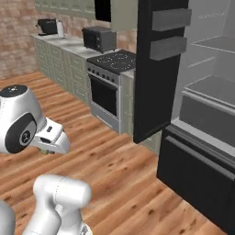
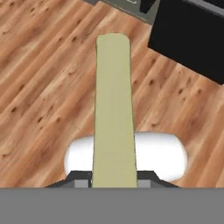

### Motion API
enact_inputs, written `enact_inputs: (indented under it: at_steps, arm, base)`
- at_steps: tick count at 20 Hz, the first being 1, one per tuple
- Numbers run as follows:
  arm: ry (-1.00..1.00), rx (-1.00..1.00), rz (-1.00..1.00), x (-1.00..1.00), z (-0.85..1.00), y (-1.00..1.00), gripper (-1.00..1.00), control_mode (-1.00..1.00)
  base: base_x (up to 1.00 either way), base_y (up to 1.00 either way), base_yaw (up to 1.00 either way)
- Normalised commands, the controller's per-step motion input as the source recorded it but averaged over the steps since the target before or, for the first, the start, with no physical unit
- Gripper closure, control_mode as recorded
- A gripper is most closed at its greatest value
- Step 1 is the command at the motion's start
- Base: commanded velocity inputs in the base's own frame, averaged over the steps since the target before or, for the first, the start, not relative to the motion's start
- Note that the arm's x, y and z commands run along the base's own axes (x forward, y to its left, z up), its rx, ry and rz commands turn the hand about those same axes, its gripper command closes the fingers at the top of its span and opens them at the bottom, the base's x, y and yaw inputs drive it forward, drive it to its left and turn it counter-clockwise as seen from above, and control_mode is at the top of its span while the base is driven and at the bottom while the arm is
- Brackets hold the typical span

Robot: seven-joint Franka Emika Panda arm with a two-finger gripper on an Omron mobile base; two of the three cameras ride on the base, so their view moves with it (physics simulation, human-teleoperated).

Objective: Pick the egg and butter from the fridge and place them by the bowl for mixing.

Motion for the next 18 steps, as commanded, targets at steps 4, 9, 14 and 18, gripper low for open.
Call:
enact_inputs:
  at_steps: [4,9,14,18]
  arm:
    - [0.00,0.00,0.00,0.00,0.00,0.00,1.00,1.00]
    - [0.00,0.00,0.00,0.00,0.00,0.00,1.00,1.00]
    - [0.00,0.00,0.00,0.00,0.00,0.00,1.00,1.00]
    - [0.00,0.00,0.00,0.00,0.00,0.00,1.00,1.00]
  base:
    - [0.21,0.08,0.69]
    - [0.83,0.17,0.08]
    - [0.91,0.13,-0.01]
    - [0.86,0.19,-0.15]
